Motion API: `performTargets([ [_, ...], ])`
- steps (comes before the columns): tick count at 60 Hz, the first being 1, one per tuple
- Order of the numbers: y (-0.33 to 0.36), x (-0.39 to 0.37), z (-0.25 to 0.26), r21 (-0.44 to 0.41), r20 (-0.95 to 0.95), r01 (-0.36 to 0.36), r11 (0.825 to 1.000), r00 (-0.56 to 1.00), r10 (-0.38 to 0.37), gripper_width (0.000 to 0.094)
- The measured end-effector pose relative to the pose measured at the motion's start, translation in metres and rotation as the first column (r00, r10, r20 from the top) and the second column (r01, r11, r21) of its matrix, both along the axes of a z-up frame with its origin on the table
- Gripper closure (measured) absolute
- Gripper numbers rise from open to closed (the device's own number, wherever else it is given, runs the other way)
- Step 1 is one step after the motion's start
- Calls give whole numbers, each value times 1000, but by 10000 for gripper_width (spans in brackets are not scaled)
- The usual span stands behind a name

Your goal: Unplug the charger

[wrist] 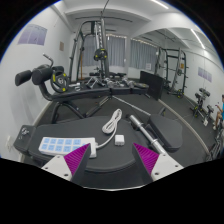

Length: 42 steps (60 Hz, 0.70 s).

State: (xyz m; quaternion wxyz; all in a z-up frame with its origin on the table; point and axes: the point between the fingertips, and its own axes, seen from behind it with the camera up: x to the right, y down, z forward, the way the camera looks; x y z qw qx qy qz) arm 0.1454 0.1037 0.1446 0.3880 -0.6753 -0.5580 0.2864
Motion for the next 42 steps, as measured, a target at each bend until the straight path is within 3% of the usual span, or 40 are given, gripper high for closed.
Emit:
performTargets([
  [8, -57, 87, 47, -22, -34, -52, 998, 998, 51, 79],
  [17, -110, 164, 60, -28, -35, -98, 995, 995, 97, 87],
  [42, -176, 203, 72, -12, -61, -165, 986, 985, 164, 78],
])
